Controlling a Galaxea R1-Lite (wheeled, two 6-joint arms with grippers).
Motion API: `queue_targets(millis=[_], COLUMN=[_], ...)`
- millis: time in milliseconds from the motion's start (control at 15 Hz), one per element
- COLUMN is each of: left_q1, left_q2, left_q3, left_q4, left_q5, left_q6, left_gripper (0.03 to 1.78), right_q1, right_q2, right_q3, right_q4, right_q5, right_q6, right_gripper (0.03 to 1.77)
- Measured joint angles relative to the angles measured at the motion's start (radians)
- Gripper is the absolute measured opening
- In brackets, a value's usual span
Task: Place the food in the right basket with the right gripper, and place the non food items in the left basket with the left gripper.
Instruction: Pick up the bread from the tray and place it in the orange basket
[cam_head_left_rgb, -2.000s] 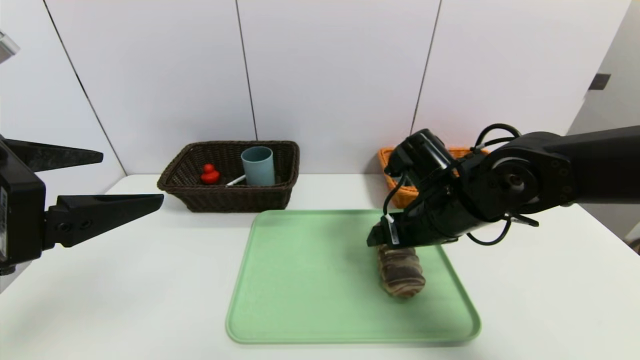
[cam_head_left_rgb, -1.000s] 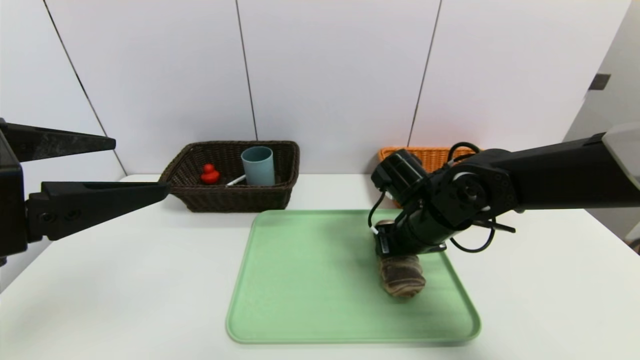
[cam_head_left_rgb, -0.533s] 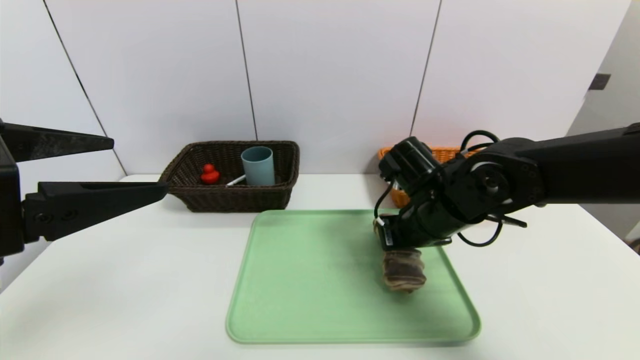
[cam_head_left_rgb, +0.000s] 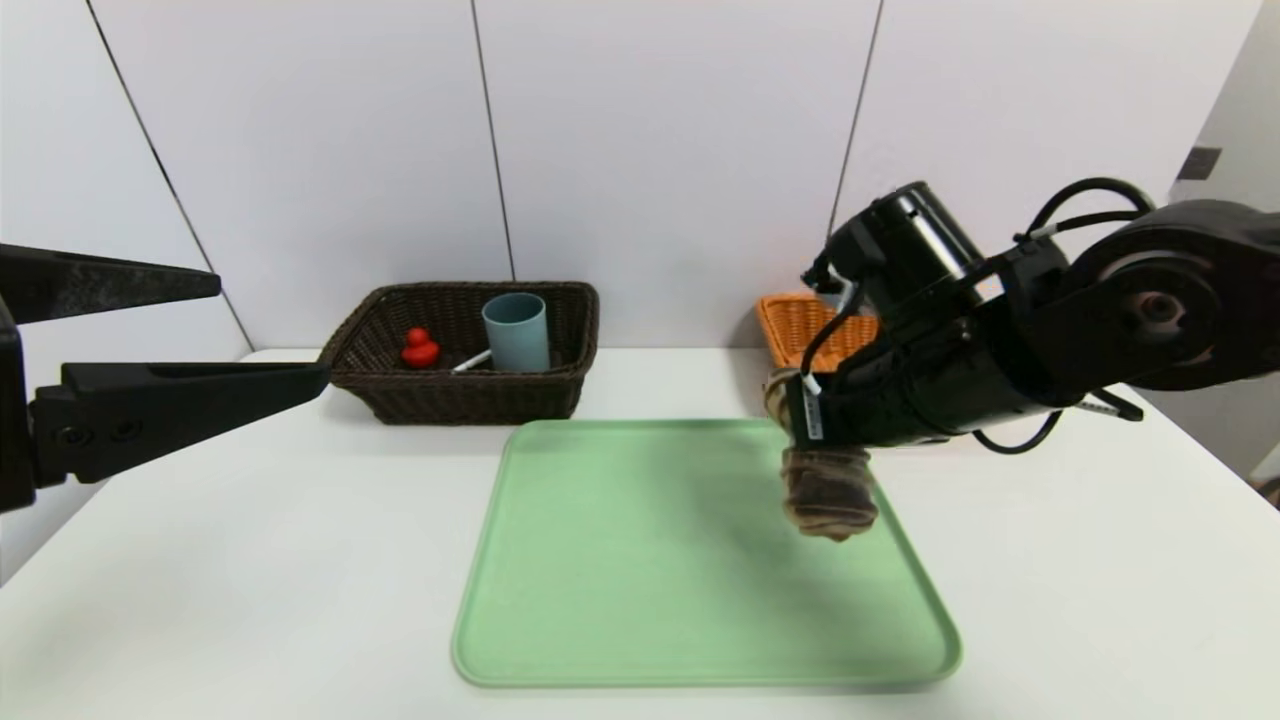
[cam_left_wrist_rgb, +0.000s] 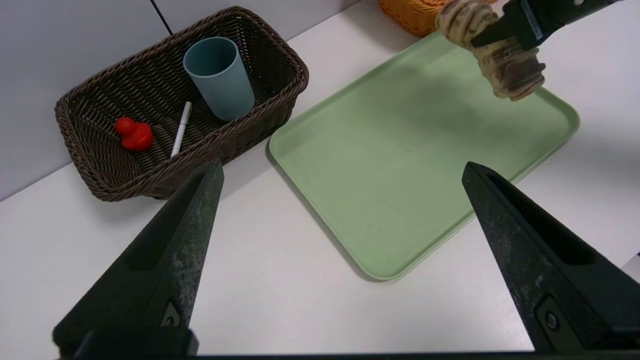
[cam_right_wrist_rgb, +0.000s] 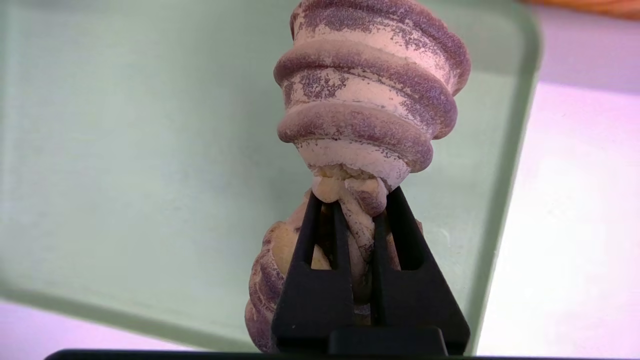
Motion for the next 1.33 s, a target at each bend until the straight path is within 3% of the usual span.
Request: queue_targets(millis=[533, 800, 933, 1133, 1333], left_q1=[0.0, 0.0, 0.0, 0.0, 0.0], left_q2=[0.007, 0.023, 0.043, 0.094, 0.151], left_q3=[-0.013, -0.016, -0.016, -0.018, -0.027], left_q4=[-0.004, -0.023, -0.046, -0.163, -0.215], left_q5=[-0.003, -0.003, -0.004, -0.046, -0.106], left_q6=[0.001, 0.001, -0.005, -0.003, -0.005], left_gripper=[1.69, 1.69, 1.69, 1.69, 1.69], right_q1=[-0.007, -0.065, -0.102, -0.162, -0.236], right_q2=[-0.166, -0.174, -0.156, -0.114, -0.087], right_q3=[-0.077, -0.148, -0.185, -0.221, -0.23], right_q4=[0.003, 0.004, 0.006, 0.007, 0.006], right_q5=[-0.014, -0.026, -0.064, -0.133, -0.139], right_q6=[-0.043, -0.045, -0.037, -0.019, 0.022], right_gripper=[0.15, 0.15, 0.15, 0.15, 0.15])
